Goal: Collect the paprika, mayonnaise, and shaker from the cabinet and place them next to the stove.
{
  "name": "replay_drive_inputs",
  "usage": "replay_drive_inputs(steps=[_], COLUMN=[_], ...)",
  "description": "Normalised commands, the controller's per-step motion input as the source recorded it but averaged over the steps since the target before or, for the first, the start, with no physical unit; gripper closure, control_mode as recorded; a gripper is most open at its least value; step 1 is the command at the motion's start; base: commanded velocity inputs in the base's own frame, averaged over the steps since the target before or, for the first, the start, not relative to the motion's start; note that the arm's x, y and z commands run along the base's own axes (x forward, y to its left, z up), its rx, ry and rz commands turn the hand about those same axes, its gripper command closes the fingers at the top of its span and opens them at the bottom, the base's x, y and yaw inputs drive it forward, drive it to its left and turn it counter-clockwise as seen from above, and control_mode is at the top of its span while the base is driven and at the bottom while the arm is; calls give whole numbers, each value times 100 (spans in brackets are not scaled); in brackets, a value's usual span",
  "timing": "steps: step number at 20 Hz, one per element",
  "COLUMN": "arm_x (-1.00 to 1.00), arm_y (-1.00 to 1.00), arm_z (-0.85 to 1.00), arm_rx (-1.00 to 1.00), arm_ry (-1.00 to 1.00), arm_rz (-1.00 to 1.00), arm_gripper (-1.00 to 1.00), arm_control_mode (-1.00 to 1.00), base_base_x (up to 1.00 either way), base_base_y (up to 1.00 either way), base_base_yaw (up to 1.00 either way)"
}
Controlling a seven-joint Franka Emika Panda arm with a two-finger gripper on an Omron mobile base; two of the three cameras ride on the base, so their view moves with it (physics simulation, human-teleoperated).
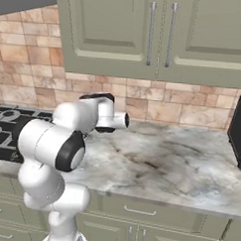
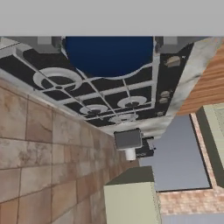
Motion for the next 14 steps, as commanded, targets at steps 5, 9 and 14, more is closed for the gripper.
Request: replay_drive_inputs(steps=[5,9,14], arm_x=[42,35,27], arm_y=[6,17,19], arm_z=[-31,-26,-27], arm_rx=[5,2,0], arm_ry=[0,0,0], arm_rz=[8,6,6], arm_gripper=[100,100,100], arm_control_mode=[-100,-100,-100], base_base_x=[0,0,0], base_base_y=[0,0,0], base_base_yaw=[0,0,0])
